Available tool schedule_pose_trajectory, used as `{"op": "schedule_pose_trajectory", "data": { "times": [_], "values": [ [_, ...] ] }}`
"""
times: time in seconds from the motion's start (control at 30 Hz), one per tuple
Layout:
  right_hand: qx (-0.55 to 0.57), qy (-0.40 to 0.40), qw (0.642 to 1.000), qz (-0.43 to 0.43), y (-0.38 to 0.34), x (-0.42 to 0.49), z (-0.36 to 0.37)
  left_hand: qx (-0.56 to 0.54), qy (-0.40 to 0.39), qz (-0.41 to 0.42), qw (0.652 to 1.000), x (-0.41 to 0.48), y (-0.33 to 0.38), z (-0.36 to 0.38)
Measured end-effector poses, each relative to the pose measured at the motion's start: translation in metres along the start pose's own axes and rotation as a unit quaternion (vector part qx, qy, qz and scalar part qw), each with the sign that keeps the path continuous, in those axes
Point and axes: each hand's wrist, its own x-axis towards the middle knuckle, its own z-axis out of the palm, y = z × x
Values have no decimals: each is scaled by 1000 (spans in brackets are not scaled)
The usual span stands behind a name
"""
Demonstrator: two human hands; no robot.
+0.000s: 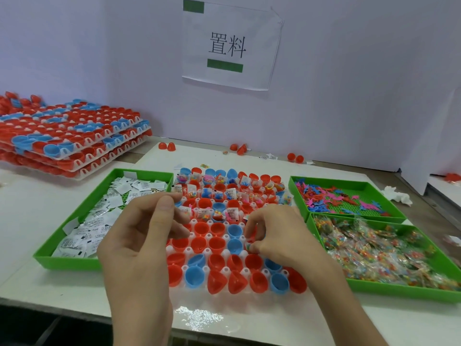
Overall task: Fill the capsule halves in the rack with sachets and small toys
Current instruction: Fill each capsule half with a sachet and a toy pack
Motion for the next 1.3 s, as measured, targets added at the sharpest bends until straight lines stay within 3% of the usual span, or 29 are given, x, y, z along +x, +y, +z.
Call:
{"op": "schedule_pose_trajectory", "data": {
  "times": [0.27,0.57,0.67,0.73,0.8,0.87,0.93,1.0,1.17,1.3],
  "values": [
    [2,-35,999,-26,6,2,-1,-6,-4,-10,1000,-2,1,1],
    [93,-60,992,-56,26,1,-15,4,6,-9,1000,5,-8,-5],
    [151,6,988,-32,46,3,-37,68,-10,0,998,28,-18,-23],
    [151,103,983,8,72,10,-50,210,-40,-5,977,56,-33,-39],
    [133,178,973,62,101,20,-59,366,-98,-36,925,84,-49,-52],
    [88,176,971,137,132,34,-62,471,-150,-80,866,104,-62,-58],
    [29,110,973,203,157,44,-57,512,-183,-100,833,116,-70,-60],
    [18,66,970,232,170,49,-47,531,-191,-107,819,119,-73,-60],
    [42,131,968,212,172,52,-33,559,-165,-82,809,115,-74,-60],
    [54,155,965,205,170,48,-34,534,-152,-88,827,111,-70,-59]
  ]
}}
